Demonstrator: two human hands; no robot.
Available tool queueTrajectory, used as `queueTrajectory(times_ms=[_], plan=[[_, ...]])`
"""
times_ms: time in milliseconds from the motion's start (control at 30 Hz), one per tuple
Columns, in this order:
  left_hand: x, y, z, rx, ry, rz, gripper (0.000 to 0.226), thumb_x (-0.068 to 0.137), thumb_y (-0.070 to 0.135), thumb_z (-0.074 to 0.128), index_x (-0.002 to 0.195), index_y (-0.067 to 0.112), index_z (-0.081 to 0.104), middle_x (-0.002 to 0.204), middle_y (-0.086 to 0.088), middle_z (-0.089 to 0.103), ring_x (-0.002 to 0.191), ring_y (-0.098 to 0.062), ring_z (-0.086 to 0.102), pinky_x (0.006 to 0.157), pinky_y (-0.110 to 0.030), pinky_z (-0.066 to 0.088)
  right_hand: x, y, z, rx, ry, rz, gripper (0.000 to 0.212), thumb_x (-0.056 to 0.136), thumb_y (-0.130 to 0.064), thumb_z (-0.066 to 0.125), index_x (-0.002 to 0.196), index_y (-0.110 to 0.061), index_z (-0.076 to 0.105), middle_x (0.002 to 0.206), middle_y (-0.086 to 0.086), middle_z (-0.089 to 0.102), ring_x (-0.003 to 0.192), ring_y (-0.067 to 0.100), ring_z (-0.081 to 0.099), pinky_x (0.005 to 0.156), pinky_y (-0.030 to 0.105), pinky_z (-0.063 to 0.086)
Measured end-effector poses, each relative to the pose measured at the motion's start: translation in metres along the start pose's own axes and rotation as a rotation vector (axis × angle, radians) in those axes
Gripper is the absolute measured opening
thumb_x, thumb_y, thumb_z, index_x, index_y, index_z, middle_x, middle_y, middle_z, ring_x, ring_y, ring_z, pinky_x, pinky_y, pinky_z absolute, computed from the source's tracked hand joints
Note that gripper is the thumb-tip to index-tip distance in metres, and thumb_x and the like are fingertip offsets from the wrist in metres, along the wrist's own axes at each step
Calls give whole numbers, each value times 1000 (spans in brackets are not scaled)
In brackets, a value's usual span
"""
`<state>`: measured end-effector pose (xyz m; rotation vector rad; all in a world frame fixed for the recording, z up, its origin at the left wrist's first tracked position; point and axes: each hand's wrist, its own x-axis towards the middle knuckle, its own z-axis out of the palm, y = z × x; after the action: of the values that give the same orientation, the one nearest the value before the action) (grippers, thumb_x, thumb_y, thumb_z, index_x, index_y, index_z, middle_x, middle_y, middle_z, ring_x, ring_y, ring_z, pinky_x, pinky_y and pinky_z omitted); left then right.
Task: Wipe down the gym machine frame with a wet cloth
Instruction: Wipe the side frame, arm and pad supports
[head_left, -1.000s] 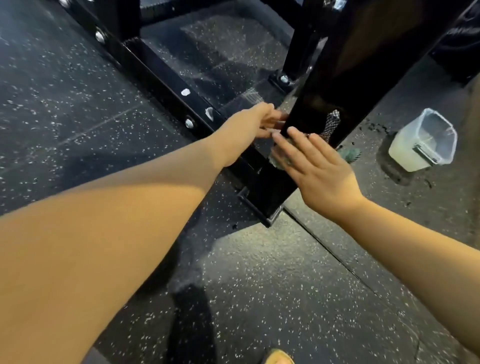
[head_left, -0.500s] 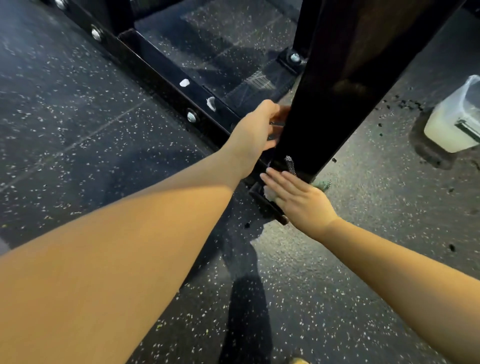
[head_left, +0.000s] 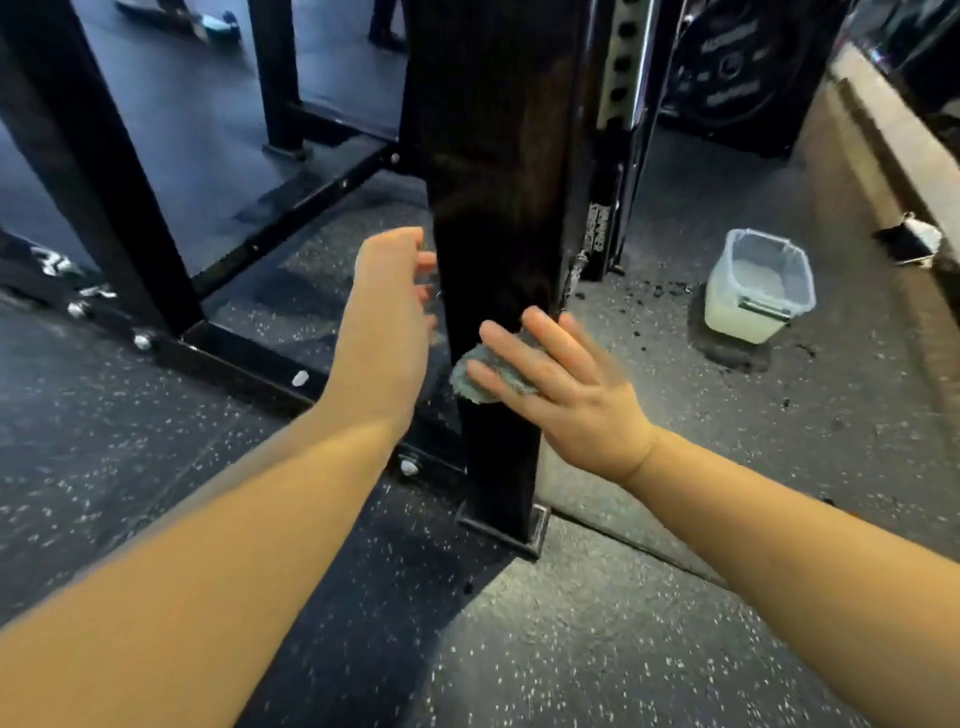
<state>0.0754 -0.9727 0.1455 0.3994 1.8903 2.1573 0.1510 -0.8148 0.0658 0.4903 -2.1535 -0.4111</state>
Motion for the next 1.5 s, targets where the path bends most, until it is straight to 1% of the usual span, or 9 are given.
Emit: queueTrajectory(times_ms=[133, 267, 333, 433, 533, 900, 1200, 1367, 1500], plan=[[5, 34, 10, 81, -31, 126, 47, 79, 55, 40, 112, 24, 52, 115, 0, 62, 107, -18, 60, 94, -48, 48, 53, 3, -1, 440, 247, 397, 61, 99, -5, 39, 148, -36, 19, 158, -10, -3, 147, 17, 0, 118, 36, 15], [2, 45, 13, 119, -82, 149, 20, 94, 39, 46, 112, 32, 45, 116, 8, 58, 105, -6, 58, 90, -33, 48, 90, -4, -29, 988, 436, 985, 42, 102, -18, 34, 141, -31, 27, 143, -12, 32, 135, -6, 30, 108, 13, 25], [-1, 44, 12, 116, -120, 159, 20, 92, 34, 49, 111, 38, 45, 119, 11, 54, 105, 2, 56, 86, -23, 45, 92, 5, -23, 1113, 351, 1382, 23, 103, -26, 36, 125, -31, 36, 120, -26, 43, 105, -30, 41, 92, -2, 29], [0, 39, 11, 110, -136, 158, 41, 75, 42, 52, 115, 40, 43, 124, 6, 50, 110, -4, 53, 95, -34, 45, 77, 25, -2, 1201, 16, 1752, 62, 84, -66, 46, 120, -19, 62, 117, -7, 65, 110, 5, 59, 104, 30, 42], [1, 45, 7, 151, -143, 152, 59, 71, 42, 53, 126, 28, 41, 125, 3, 48, 111, -9, 52, 99, -41, 45, 74, 19, -10, 1189, -135, 1884, 41, 93, -50, 47, 100, -16, 68, 93, -3, 70, 90, 14, 65, 91, 31, 51], [-9, 38, 29, 238, 107, 176, 53, 73, 63, 39, 118, 36, 45, 115, 14, 49, 105, -1, 51, 90, -27, 43, 118, 76, -21, 1661, -205, 1627, 50, 98, -18, 41, 52, -17, 60, 53, -4, 57, 58, 13, 56, 59, 24, 43], [-5, 47, 78, 96, 575, 128, 36, 90, 60, 40, 80, 29, 55, 77, 10, 58, 80, -16, 58, 87, -38, 50, 57, 71, 20, 1924, -627, 1185, 34, 98, -44, 42, 85, -26, 68, 90, -11, 72, 67, -9, 64, 64, 12, 50], [6, 56, 112, 32, 844, 82, 46, 94, 60, 31, 65, 30, 51, 52, 15, 50, 48, -1, 47, 52, -21, 39, -17, 53, 55, 1696, -1082, 1021, 51, 103, -42, 28, 136, -10, 49, 134, 13, 54, 121, 27, 51, 97, 32, 40], [11, 52, 101, -29, 895, 96, 49, 89, 67, 36, 62, 28, 50, 68, 6, 45, 63, -11, 42, 57, -29, 32, -8, 48, 63, 1926, -1057, 1109, 52, 102, -45, 32, 124, -6, 59, 126, 16, 59, 111, 29, 56, 96, 35, 44]])
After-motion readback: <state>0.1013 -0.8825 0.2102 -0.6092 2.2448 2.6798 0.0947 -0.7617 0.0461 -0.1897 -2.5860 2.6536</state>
